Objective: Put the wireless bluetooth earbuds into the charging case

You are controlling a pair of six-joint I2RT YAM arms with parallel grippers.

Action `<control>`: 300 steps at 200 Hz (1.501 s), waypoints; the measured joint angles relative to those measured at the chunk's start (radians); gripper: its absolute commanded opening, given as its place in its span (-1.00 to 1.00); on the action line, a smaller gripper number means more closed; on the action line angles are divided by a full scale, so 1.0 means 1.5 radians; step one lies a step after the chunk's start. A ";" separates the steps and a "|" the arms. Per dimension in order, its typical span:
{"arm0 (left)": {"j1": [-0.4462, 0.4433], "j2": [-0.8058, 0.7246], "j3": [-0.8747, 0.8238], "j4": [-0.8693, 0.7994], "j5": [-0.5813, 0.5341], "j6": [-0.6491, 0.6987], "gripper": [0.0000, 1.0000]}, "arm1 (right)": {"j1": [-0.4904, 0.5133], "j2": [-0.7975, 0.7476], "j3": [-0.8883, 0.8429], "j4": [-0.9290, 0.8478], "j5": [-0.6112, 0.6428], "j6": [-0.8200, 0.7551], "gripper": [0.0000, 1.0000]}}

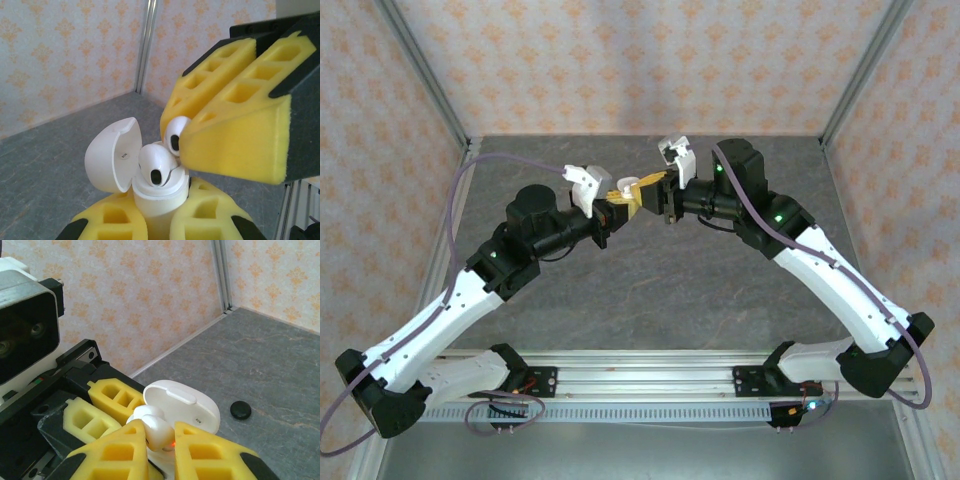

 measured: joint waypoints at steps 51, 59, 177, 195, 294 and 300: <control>0.000 0.000 0.001 -0.003 0.000 0.000 -1.00 | -0.002 -0.001 -0.005 0.001 -0.009 0.010 -0.60; 0.000 0.000 0.001 -0.004 0.000 0.000 -1.00 | -0.002 -0.001 -0.006 0.002 -0.010 0.013 -0.57; 0.000 0.000 0.001 -0.004 0.001 0.000 -1.00 | -0.002 -0.004 -0.001 0.002 -0.011 0.061 -0.20; 0.000 0.000 0.001 0.005 0.001 0.000 -1.00 | -0.002 0.003 0.018 -0.013 -0.002 0.077 -0.14; 0.000 0.000 0.001 0.016 0.001 -0.001 -1.00 | -0.001 0.038 0.117 -0.070 0.024 0.133 0.03; 0.000 0.000 0.001 0.016 0.001 -0.001 -1.00 | -0.001 0.038 0.121 -0.071 0.024 0.136 0.03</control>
